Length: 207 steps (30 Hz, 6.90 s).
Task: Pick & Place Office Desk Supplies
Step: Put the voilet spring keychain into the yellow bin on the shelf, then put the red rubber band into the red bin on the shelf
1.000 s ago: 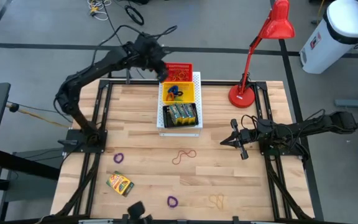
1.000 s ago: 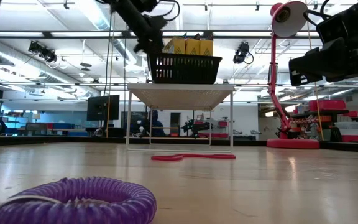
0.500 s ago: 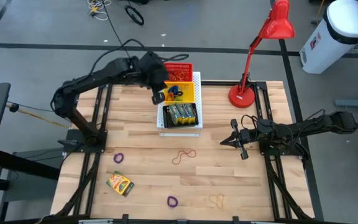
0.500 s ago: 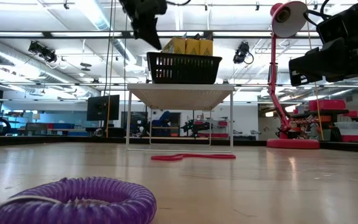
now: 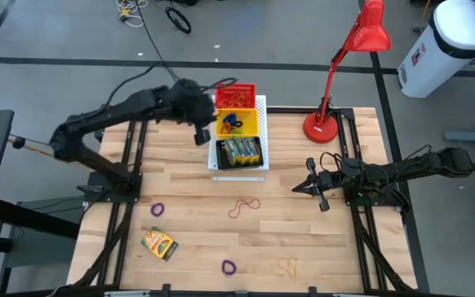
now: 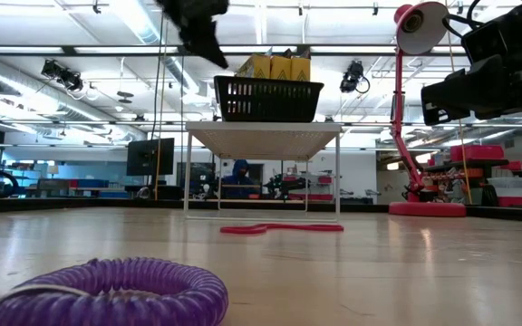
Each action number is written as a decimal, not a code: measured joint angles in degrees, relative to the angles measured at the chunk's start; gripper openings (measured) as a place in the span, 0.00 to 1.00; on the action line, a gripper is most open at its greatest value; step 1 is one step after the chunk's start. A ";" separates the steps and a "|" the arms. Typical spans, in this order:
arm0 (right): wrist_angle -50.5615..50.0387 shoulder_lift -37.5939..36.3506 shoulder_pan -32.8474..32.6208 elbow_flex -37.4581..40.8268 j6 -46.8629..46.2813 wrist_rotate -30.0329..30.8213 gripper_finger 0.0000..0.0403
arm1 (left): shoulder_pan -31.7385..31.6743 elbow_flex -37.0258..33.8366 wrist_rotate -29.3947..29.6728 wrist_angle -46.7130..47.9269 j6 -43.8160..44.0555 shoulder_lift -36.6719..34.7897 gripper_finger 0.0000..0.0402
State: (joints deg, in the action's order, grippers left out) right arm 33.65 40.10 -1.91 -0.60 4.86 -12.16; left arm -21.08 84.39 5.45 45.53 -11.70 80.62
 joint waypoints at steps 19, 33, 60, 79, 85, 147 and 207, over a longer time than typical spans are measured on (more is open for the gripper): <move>0.00 0.02 -0.02 0.00 0.05 -0.02 0.03 | 11.59 -37.97 -11.00 -1.63 28.04 -30.73 0.04; -0.11 0.00 -0.01 0.00 -0.04 -0.01 0.03 | 32.47 -38.33 -4.87 14.74 56.65 -18.66 0.12; -0.31 0.00 0.00 0.00 -0.02 -0.02 0.03 | 54.57 -41.54 1.10 9.08 86.36 2.78 0.38; -0.47 0.02 -0.01 0.00 -0.06 -0.01 0.03 | 55.23 -47.31 -1.15 0.90 84.39 2.71 0.04; -0.48 0.02 -0.02 0.00 -0.06 0.00 0.03 | 54.79 -39.60 7.75 11.00 79.53 1.61 0.04; -0.50 0.02 0.00 0.00 0.02 0.00 0.03 | -18.15 -24.58 -34.29 -27.31 6.04 -16.17 0.03; -0.53 0.01 -0.01 0.00 -0.03 -0.01 0.03 | -15.54 -17.08 -33.21 -22.54 3.75 -6.03 0.34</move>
State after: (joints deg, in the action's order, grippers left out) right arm 33.12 40.11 -1.92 -0.60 4.83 -12.17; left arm -36.62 67.31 -27.76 22.99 -7.95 74.59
